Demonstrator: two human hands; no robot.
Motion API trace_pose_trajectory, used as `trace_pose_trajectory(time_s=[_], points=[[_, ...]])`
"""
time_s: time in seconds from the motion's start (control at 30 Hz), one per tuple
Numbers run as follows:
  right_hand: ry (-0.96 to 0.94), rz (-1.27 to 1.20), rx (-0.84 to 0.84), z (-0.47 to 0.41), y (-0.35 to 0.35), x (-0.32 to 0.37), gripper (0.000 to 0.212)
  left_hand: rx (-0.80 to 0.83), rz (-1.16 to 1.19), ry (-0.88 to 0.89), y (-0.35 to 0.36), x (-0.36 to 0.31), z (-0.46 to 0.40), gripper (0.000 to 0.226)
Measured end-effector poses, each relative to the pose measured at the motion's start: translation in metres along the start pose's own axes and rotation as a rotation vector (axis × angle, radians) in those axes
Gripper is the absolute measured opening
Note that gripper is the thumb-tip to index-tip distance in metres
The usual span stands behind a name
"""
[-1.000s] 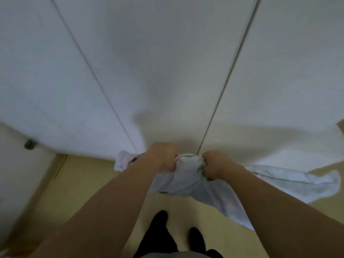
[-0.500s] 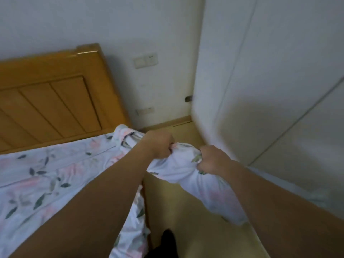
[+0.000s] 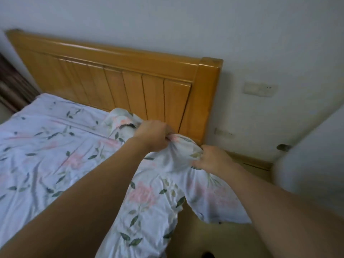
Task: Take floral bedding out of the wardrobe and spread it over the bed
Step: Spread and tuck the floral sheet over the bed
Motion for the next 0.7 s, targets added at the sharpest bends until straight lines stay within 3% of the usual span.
trace_pose_trajectory(time_s=[0.13, 0.3, 0.4, 0.57, 0.7], points=[[-0.140, -0.015, 0.152, -0.058, 0.010, 0.034, 0.065, 0.051, -0.005, -0.184, -0.003, 0.052, 0.007, 0.015], [-0.286, 0.120, 0.370, -0.129, 0.044, 0.092, 0.041, 0.116, -0.043, -0.408, 0.005, 0.138, 0.020, 0.013], [-0.368, 0.068, 0.450, -0.181, 0.058, 0.156, 0.040, 0.148, -0.117, -0.544, 0.011, 0.205, 0.016, 0.011], [-0.354, -0.071, 0.644, -0.259, 0.094, 0.226, 0.042, 0.284, -0.249, -0.689, 0.038, 0.308, -0.013, 0.021], [-0.306, -0.034, 0.712, -0.347, 0.149, 0.239, 0.049, 0.383, -0.309, -0.687, 0.108, 0.381, -0.065, 0.019]])
Point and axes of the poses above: each hand's wrist, its own z-axis away from the middle knuckle, its own y-axis out of the palm, x = y × z, the point moved 4 cm from there along -z, towards the middle knuckle
